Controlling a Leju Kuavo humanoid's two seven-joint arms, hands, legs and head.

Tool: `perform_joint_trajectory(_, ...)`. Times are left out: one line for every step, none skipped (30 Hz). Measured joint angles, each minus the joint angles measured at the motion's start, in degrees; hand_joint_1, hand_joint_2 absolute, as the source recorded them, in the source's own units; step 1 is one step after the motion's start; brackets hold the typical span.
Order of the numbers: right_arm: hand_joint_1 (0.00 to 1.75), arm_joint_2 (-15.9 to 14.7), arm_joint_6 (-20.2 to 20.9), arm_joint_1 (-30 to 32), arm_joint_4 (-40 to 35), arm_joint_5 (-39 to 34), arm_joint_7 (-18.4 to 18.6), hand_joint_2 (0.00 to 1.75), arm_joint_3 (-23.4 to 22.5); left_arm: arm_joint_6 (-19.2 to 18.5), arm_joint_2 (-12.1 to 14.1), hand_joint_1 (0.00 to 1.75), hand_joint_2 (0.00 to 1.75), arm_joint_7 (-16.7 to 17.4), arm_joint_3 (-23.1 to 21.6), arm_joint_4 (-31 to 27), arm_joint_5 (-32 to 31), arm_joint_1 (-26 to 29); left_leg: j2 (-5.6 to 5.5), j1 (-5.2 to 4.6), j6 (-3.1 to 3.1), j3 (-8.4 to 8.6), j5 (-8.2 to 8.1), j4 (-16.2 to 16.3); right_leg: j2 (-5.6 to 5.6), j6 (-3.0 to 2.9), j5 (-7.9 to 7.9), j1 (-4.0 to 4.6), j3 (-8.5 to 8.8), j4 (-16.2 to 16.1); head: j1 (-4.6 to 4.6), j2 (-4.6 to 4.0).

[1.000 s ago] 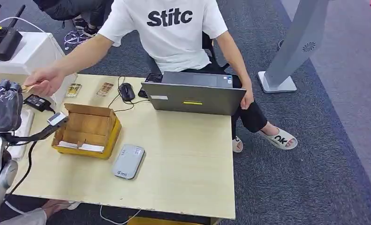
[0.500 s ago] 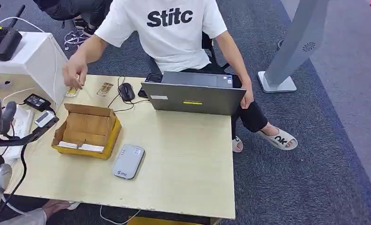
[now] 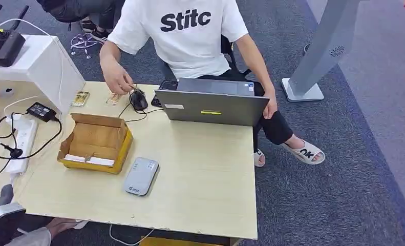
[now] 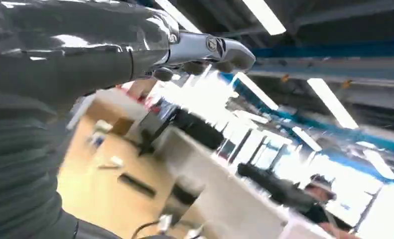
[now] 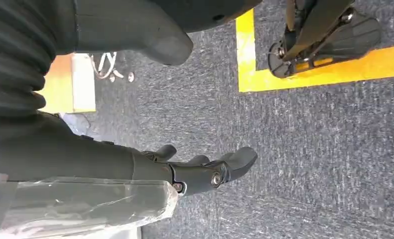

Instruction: Pass the card to the sensor for recognition and then transmit it.

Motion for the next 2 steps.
perform_joint_trajectory(0.00, 0.11, -0.19, 0.02, -0.02, 0.00, -0.26, 1.75, -0.28, -0.88, -3.10, 0.00, 1.75, -2.19, 2.94, 0.19, -1.05, 0.21, -0.01, -0.01, 0.01, 0.01, 0.01, 0.00, -0.01, 0.01, 0.01, -0.01, 0.02, 0.00, -0.06, 0.00)
perform_joint_trajectory(0.00, 0.20, -0.37, 0.02, -0.02, -0.02, -0.44, 1.75, -0.46, -2.76, -5.77, 0.00, 1.75, -2.97, 5.56, 0.70, -1.58, 0.12, -0.05, -0.02, 0.03, 0.02, 0.02, 0.00, -0.09, 0.01, 0.01, -0.02, 0.03, 0.00, -0.02, 0.00)
